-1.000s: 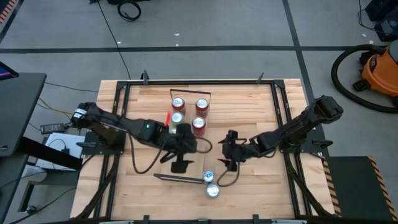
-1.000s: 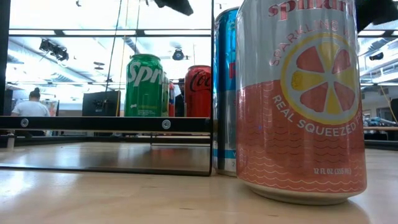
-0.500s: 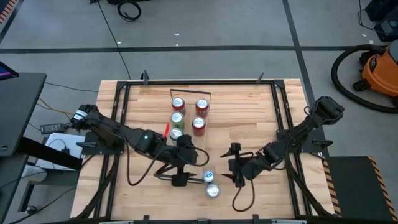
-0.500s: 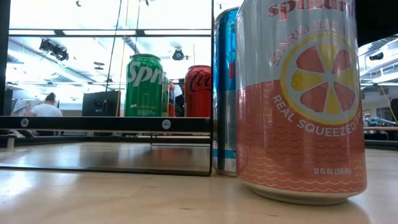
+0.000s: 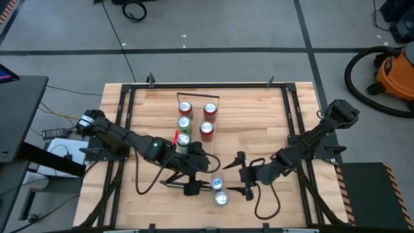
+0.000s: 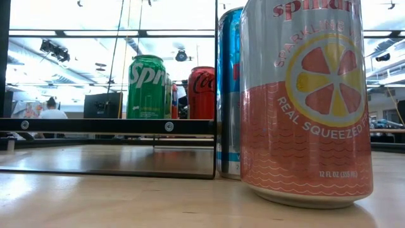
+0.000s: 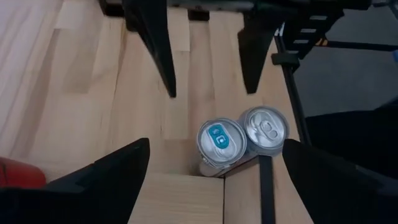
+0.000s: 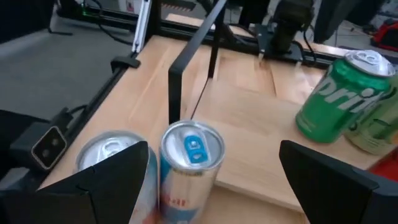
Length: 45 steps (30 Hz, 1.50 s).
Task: Place canned beverage on shelf
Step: Put the blue soda can on the shelf
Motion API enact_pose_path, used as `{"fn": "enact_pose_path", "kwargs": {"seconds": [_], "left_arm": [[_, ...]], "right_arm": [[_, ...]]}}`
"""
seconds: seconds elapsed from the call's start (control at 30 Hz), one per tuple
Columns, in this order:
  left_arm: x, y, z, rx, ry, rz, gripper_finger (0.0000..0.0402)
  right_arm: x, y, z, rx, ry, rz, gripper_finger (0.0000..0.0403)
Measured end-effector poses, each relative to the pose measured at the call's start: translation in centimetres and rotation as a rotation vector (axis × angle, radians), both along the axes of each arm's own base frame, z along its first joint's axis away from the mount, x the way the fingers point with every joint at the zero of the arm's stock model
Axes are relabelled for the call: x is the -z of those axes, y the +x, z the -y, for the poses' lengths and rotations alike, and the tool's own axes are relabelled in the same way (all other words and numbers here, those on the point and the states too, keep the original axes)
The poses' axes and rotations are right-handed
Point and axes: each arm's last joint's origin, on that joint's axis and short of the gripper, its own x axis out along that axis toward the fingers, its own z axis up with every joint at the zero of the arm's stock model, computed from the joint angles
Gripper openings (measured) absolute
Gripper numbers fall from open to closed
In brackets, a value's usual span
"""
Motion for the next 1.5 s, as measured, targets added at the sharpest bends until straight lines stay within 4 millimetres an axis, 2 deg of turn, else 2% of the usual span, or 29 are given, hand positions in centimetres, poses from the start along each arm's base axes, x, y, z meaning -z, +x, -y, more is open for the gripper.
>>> {"fn": "enact_pose_path", "kwargs": {"seconds": [0.2, 0.37, 0.57, 0.97, 1.5], "left_arm": [[0.3, -0.3, 0.1, 0.001, 0.009, -0.036, 0.0378], [0.3, -0.7, 0.0, -0.014, 0.013, -0.085, 0.0378], [-0.8, -1.1, 0.3, -0.018, 0.002, -0.098, 0.0378], [-1.0, -1.2, 0.4, -0.027, -0.011, -0.103, 0.0378], [-1.1, -1.3, 0.6, -0.054, -0.047, -0.102, 0.0378]], "right_arm": [[0.0, 2.3, -0.5, -0.031, -0.016, 0.003, 0.0374], [0.0, 3.4, -0.2, -0.039, -0.025, -0.015, 0.0374], [1.0, 4.4, 0.3, -0.051, 0.022, -0.037, 0.0374], [3.3, 5.4, -0.2, -0.079, 0.021, -0.064, 0.0374], [2.6, 4.9, 1.2, -0.029, 0.002, -0.129, 0.0374]]}}
